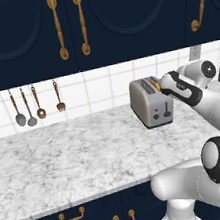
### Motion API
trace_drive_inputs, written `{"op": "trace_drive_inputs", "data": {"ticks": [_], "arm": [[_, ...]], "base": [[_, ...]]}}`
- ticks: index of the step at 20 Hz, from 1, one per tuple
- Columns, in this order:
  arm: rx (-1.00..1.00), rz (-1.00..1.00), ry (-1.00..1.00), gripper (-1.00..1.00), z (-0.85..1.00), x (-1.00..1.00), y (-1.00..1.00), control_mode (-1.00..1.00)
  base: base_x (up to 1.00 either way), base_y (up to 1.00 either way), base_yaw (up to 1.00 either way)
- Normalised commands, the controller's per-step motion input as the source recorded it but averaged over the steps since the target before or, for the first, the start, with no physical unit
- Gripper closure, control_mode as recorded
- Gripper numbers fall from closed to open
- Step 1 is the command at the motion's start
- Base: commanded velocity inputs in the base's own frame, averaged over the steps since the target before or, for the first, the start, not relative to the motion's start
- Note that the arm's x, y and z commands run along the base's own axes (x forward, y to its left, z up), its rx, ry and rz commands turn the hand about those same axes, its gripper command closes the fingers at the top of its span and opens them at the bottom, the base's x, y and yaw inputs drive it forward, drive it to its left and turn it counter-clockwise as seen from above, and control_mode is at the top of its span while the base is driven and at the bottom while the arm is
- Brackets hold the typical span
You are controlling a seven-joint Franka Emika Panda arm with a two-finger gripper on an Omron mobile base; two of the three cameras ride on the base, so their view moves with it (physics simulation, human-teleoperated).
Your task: Start the toaster. Once the lever pops up, take the bread to the plate on the dining counter.
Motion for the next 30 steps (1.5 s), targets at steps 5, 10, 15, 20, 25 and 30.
{"op": "trace_drive_inputs", "data": {"ticks": [5,10,15,20,25,30], "arm": [[0.00,0.00,0.00,-1.00,0.00,0.00,0.00,-1.00],[0.00,0.00,0.00,-1.00,0.00,0.00,0.00,-1.00],[0.00,0.00,0.00,-1.00,0.00,0.00,0.00,-1.00],[0.00,0.00,0.00,-1.00,0.00,0.00,0.00,-1.00],[0.00,0.00,0.00,-1.00,0.00,0.00,0.00,-1.00],[0.00,0.00,0.00,-1.00,0.00,0.00,0.00,-1.00]], "base": [[0.00,0.00,0.00],[0.00,0.00,0.00],[0.00,0.00,0.00],[0.00,0.00,0.00],[0.00,0.00,0.00],[0.00,0.00,0.00]]}}
